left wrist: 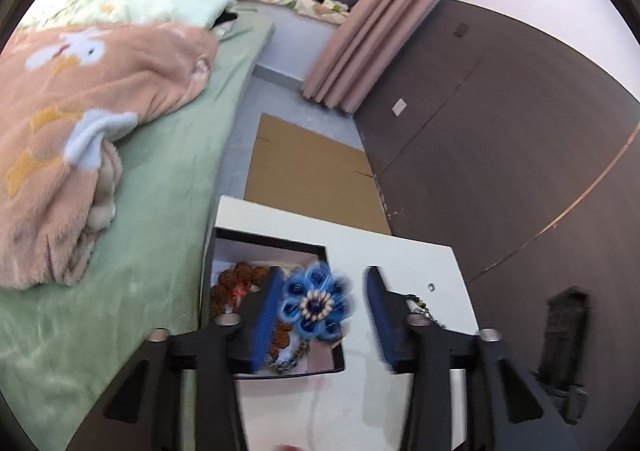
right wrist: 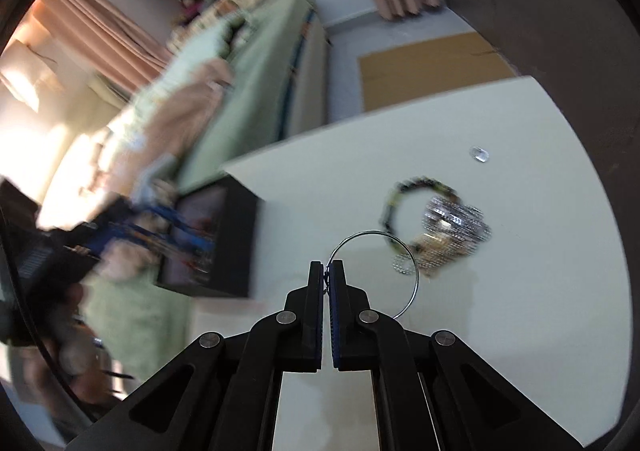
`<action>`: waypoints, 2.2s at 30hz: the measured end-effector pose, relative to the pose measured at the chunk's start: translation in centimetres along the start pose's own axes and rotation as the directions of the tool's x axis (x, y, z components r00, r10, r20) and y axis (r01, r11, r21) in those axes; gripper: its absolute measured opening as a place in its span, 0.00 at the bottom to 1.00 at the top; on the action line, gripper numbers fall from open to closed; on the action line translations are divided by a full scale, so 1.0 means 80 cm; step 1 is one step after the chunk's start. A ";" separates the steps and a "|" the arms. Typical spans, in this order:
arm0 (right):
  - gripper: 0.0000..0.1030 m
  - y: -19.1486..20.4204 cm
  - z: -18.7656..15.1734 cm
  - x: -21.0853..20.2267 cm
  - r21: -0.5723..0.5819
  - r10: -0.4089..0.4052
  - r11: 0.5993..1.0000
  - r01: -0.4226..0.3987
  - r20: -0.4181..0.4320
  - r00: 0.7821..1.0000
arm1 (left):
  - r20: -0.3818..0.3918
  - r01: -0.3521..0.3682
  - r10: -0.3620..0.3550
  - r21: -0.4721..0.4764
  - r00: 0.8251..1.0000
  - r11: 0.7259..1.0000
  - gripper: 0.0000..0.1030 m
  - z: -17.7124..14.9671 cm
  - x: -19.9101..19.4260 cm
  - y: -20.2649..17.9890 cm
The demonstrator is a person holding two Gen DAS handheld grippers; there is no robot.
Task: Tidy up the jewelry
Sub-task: 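Carry the flower bracelet into the box with left while right grasps the silver bangle, then lower the silver bangle into the black box and open the right gripper, then move the right gripper to the pile and grasp the silver chain necklace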
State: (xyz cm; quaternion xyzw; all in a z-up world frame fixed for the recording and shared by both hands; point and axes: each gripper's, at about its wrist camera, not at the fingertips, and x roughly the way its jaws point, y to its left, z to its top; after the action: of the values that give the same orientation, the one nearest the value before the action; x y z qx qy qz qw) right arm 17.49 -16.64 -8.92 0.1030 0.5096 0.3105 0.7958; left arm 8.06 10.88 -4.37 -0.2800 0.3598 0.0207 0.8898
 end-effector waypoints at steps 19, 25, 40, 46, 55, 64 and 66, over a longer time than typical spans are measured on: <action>0.04 0.126 0.028 0.052 -0.065 0.351 0.936 -0.347 0.066 0.934 | 0.080 -0.121 0.128 -0.086 0.989 0.989 0.98 0.030 -0.017 0.054; 0.06 0.144 0.035 0.080 -0.053 0.402 0.915 -0.400 0.043 0.915 | 0.056 -0.137 0.143 -0.097 0.988 0.986 0.98 0.033 -0.010 0.065; 0.98 0.063 0.044 0.038 0.032 0.191 0.980 -0.194 0.077 0.979 | 0.052 -0.093 0.097 -0.074 0.994 0.993 1.00 0.034 -0.003 0.050; 0.98 0.027 0.038 0.011 0.052 0.095 0.994 -0.099 0.080 0.992 | 0.044 -0.076 0.076 -0.022 0.996 0.997 1.00 0.023 0.003 0.020; 0.98 -0.020 0.025 -0.029 0.094 -0.078 0.993 0.068 0.114 0.990 | 0.022 -0.089 0.087 0.074 0.996 0.993 1.00 -0.005 0.020 -0.032; 0.77 -0.071 0.016 -0.040 0.179 -0.143 0.975 0.129 0.069 0.987 | -0.023 -0.054 0.058 0.128 0.998 0.990 0.99 -0.032 0.039 -0.075; 0.73 -0.083 0.015 -0.038 0.211 -0.133 0.970 0.119 0.052 0.990 | -0.030 -0.053 0.057 0.134 0.998 0.990 1.00 -0.037 0.044 -0.081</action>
State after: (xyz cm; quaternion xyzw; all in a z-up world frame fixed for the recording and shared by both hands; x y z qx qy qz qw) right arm 20.23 -23.51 -9.33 0.1629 0.5183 0.2009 0.8152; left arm 10.33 3.32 -5.29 -0.2103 0.3828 0.0164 0.8994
